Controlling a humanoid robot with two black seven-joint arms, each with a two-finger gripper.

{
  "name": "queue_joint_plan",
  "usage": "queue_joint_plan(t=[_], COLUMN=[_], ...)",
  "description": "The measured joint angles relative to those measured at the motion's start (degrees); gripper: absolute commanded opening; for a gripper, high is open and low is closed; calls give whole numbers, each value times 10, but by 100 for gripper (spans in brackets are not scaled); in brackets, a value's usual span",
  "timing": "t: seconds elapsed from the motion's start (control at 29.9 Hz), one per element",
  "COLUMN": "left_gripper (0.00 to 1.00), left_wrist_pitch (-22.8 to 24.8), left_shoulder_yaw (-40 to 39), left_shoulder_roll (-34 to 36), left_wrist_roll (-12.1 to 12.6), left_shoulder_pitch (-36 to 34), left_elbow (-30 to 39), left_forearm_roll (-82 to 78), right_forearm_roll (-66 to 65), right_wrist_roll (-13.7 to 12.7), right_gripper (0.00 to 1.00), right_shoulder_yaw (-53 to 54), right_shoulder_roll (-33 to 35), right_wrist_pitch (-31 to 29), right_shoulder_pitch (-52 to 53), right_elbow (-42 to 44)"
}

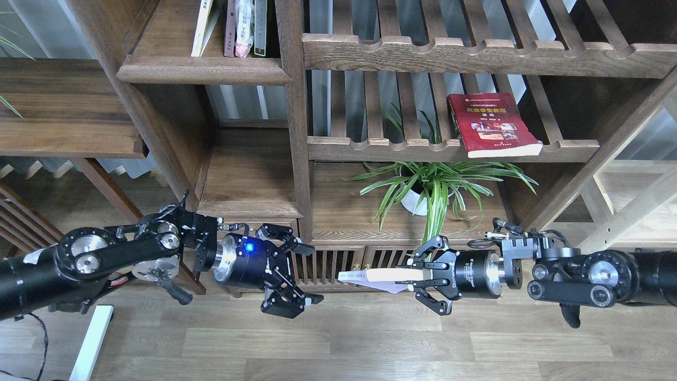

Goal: Organize books on shelf
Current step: 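Lower the white book with the right gripper toward the left gripper, then grasp the white book's edge with the left gripper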

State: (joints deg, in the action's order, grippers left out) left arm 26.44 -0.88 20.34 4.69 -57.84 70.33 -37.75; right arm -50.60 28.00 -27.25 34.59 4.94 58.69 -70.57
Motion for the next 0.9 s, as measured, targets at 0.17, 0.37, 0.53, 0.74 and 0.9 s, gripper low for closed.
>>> queue_joint_plan(t=[0.17,0.37,0.53,0.74,0.9], left_gripper=[98,98,98,98,98], left_wrist_pitch=[0,-3,-8,-22,-37], left_shoulder_yaw=[0,-3,-4,-4,-4], left_shoulder_roll=[-15,-41,-47,-56,-61], left_wrist_roll=[-4,-5,-6,-7,-11], left_shoulder_pitch=[-1,-2,0,6,17], left_elbow=[-4,-21,-28,-29,-29], left_forearm_roll=[-54,-66,-92,-117,-153], right_forearm_roll=[-2,-2,-2,3,6], right_wrist_roll=[0,0,0,0,0], right_gripper=[2,2,2,2,2], right_shoulder_yaw=[-2,-4,-11,-13,-13], right_shoulder_roll=[-16,-27,-35,-51,-61], right_wrist_pitch=[-2,-2,-2,-5,-8], right_shoulder_pitch=[10,19,32,59,82], right_elbow=[-3,-9,-16,-27,-33])
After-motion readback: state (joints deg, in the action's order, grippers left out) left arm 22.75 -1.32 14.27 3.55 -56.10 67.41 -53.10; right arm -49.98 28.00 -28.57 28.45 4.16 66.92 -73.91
